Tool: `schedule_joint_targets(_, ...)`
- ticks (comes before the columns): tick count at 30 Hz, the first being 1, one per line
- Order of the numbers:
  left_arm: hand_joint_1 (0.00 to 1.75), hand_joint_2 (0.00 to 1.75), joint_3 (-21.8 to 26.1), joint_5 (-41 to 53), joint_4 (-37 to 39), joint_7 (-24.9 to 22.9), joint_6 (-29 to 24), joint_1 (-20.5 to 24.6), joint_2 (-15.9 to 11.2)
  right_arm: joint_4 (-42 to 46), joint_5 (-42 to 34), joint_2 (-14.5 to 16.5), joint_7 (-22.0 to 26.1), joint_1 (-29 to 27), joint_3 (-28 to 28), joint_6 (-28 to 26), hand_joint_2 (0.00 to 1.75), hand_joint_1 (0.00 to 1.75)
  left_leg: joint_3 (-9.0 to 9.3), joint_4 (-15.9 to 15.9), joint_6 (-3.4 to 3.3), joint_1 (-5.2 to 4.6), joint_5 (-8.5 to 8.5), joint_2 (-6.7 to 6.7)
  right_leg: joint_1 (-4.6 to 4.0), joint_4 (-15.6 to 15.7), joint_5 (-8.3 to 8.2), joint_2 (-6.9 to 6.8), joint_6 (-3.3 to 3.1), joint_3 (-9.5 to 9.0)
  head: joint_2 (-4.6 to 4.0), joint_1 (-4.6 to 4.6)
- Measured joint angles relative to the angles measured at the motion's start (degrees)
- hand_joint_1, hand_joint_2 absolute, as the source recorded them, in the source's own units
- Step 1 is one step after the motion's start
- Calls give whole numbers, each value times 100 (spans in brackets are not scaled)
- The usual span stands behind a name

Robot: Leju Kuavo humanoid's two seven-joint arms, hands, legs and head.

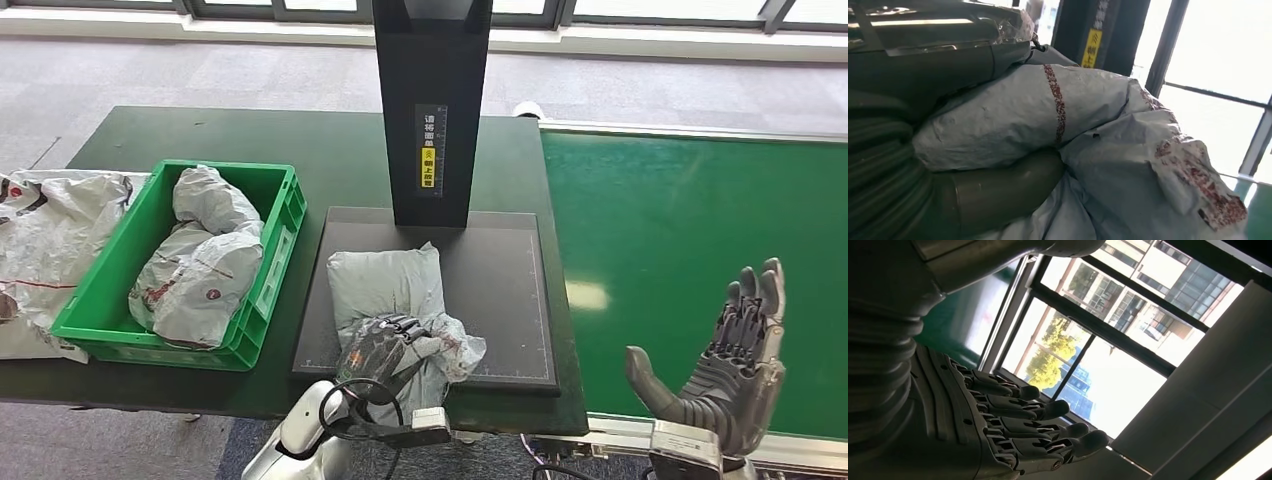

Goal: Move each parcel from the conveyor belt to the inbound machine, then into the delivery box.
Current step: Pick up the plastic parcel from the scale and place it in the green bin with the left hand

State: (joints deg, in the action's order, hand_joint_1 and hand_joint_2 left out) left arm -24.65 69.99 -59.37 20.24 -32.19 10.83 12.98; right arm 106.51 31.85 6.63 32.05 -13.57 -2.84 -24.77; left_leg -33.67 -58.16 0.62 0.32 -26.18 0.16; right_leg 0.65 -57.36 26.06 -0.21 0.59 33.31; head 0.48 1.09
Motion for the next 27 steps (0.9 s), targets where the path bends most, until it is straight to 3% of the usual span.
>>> schedule_joint_targets(15, 175, 175, 24, -74, -602, 31, -114, -248, -62, -32, -27, -1, 9, 87, 0, -10, 175, 0, -16, 0, -1, 0, -8, -1, 0, 1, 8, -2, 1, 14, 0, 0)
schedule_joint_targets(20, 175, 175, 97, -189, -762, 119, -444, -332, -67, -35, -49, -1, 64, 88, 0, -66, 175, 0, -16, 0, -1, 0, -8, -1, 0, 0, 8, -1, 1, 15, 0, 0)
schedule_joint_targets(23, 175, 175, 274, -357, -1160, 474, -692, -485, -23, -39, -98, -1, 113, 104, 0, -148, 175, 0, -19, 0, 0, 0, -8, -1, 0, 0, 8, 0, 0, 18, 0, 0)
schedule_joint_targets(27, 175, 175, 909, -531, -1979, 1518, -755, -732, 292, -83, -127, -1, 128, 207, 7, -284, 175, 0, -25, 0, 0, 0, -9, 0, 0, 0, 8, 0, 0, 24, 0, 0)
